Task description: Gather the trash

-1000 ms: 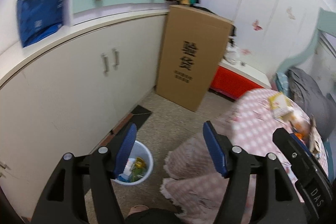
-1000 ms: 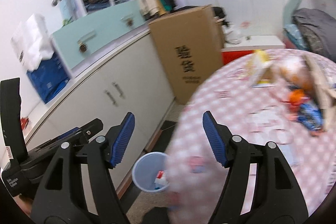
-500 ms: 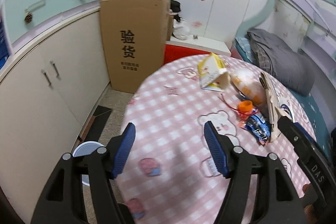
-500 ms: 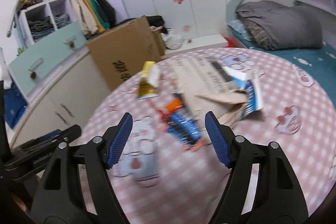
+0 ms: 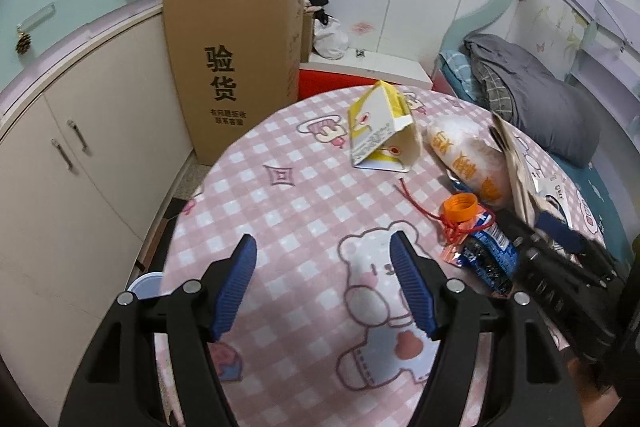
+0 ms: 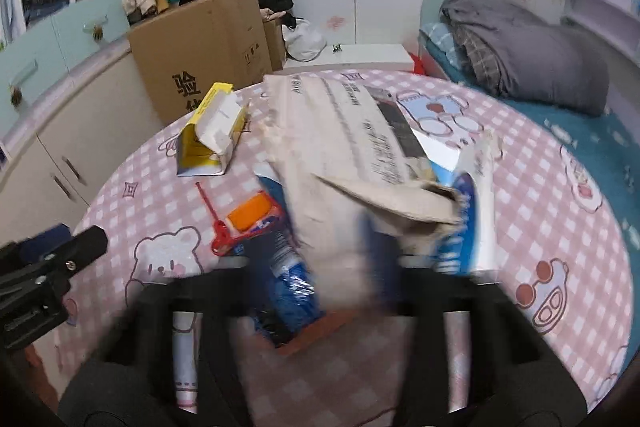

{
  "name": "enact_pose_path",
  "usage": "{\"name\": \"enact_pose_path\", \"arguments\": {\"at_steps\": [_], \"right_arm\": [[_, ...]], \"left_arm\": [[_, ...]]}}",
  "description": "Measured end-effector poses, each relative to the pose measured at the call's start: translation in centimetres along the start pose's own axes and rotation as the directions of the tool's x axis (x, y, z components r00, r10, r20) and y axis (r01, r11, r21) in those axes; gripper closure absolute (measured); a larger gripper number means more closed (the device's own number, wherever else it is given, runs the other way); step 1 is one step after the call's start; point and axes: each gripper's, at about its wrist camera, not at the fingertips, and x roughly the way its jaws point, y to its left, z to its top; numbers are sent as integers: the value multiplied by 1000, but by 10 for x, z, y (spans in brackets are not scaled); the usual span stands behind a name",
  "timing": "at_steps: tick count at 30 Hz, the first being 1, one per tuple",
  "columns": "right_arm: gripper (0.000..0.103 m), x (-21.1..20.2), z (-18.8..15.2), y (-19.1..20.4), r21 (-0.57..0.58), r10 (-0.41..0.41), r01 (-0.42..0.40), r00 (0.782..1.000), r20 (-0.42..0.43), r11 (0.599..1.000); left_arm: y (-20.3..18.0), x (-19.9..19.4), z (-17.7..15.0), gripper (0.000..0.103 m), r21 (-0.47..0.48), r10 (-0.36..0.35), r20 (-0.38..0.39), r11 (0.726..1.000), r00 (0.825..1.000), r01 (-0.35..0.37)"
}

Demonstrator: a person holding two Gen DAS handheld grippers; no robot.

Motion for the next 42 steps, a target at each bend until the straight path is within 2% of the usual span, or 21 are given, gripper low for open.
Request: {"name": "enact_pose_path", "arguments": {"at_steps": [6,13,19,22,24,25,26,27,29,30,31,32,34,38,42], "right_arm": [[90,-17,-2,-18,67,57,-61,997,59,996],[93,-40,-1,-31,103,85,-97,989,121,990],[93,-49,-5,-44,134,122,-140,984,131,981],[93,-47,-8,-44,135,135,-151,983,123,979],[93,-46,-9,-42,131,139,-155,983,118,979],[93,-46,-10,-41,126,139,-154,983,117,980],[93,-47,-10,-40,121,137,-151,984,116,981],[94,-48,-10,-38,112,135,-148,984,115,983],[94,-48,-10,-36,102,136,-148,984,114,984],[95,-50,-10,-34,99,138,-150,984,116,984],[95,-52,-10,-33,98,140,-152,983,118,983],[95,-54,-10,-32,96,142,-153,983,120,983],[96,-60,-10,-29,93,142,-155,981,132,984],[97,-71,-12,-20,84,147,-159,980,137,984],[97,-81,-14,-17,84,126,-139,982,144,987]], "left_arm": [[-21,13,-1,35,21,-85,-43,996,996,86],[-59,29,-9,33,-8,-178,-117,984,977,178],[-94,37,-12,28,1,-201,-126,979,971,203],[-105,46,-14,28,17,-182,-144,982,973,186],[-112,47,-16,28,63,-135,-127,988,983,143],[-114,47,-17,31,71,-131,-127,987,983,141],[-113,45,-18,43,73,-144,-119,985,982,154],[-110,44,-18,47,74,-166,-119,982,979,175],[-100,39,-17,66,65,-204,-120,975,972,213],[-98,36,-18,71,74,-206,-112,974,972,215],[-95,32,-19,102,83,-187,-95,977,978,195],[-91,32,-20,103,92,-155,-95,982,983,163],[-77,35,-23,103,68,-192,-129,977,973,202],[-57,28,-30,103,25,-205,-127,977,970,210],[-48,11,-29,101,3,-213,-85,977,973,214]]}}
